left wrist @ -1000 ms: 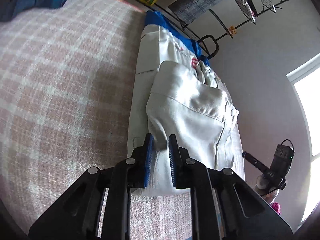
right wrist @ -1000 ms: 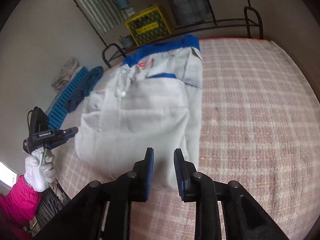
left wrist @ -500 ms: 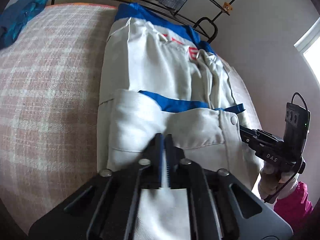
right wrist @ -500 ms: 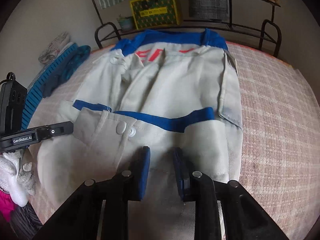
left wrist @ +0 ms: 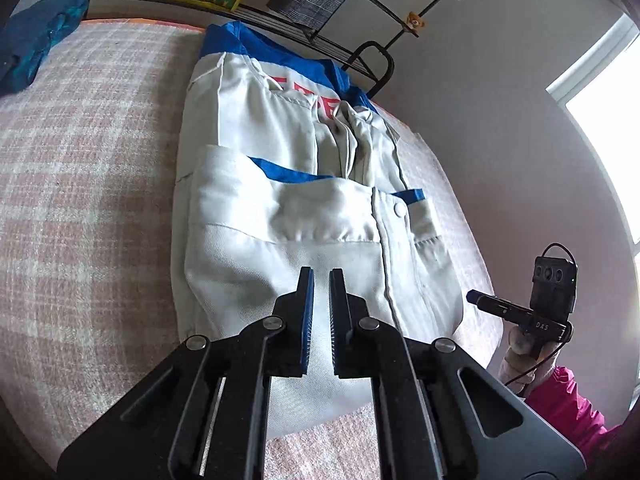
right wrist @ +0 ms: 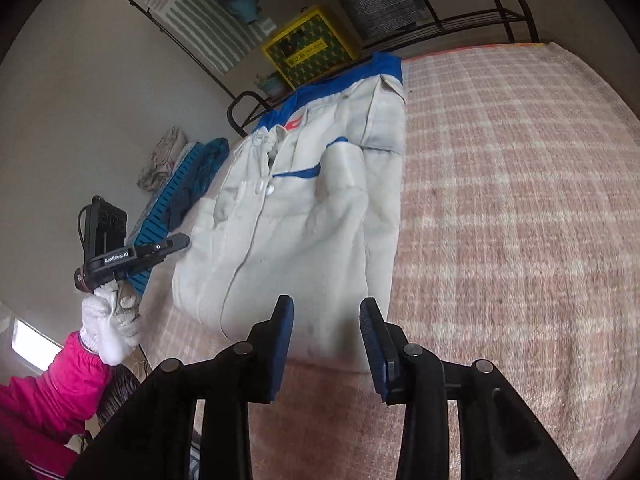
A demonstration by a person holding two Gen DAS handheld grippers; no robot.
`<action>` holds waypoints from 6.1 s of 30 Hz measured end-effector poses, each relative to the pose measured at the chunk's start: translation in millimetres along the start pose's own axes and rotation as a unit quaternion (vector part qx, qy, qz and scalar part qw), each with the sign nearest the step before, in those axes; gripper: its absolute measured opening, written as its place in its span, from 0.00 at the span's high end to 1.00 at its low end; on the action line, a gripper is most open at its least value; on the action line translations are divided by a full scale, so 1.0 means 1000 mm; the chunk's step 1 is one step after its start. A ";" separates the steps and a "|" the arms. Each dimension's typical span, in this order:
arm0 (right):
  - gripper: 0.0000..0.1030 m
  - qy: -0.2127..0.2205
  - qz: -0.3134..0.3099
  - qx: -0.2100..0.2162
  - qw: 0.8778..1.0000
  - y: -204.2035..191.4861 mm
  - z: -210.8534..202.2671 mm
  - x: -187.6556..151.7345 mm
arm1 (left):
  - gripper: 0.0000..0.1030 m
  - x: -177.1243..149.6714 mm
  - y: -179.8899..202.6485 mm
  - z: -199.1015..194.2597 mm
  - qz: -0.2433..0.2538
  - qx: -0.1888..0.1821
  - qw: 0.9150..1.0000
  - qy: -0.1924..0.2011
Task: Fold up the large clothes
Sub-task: 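Lay the folded hem flat on the jacket and open both tools, then move both tools to the blue collar and grasp it, then lift the blue collar with both tools and fold it over toward the hem, then lay the collar flat on the folded jacket and open both tools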
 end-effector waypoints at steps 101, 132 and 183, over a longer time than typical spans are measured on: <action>0.99 0.051 -0.047 -0.127 0.990 0.046 0.235 0.385 | 0.97 0.372 -0.108 0.194 0.013 0.108 0.993 0.041; 1.00 0.140 -0.064 -0.054 0.987 -0.095 -0.018 0.206 | 0.98 0.161 0.067 -0.054 0.085 0.020 0.989 0.121; 1.00 0.053 0.140 0.032 0.988 -0.033 0.010 0.010 | 1.00 -0.008 -0.039 -0.049 -0.217 -0.123 0.967 0.044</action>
Point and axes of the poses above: each gripper's, at about its wrist camera, not at the fingertips, and z roughly the way its jaws point, y to its right, x to its top, the point moved 2 cm from there along z, roughly the way its jaws point, and after that the axes turned 3 degrees about -x, right-handed, at the moved point
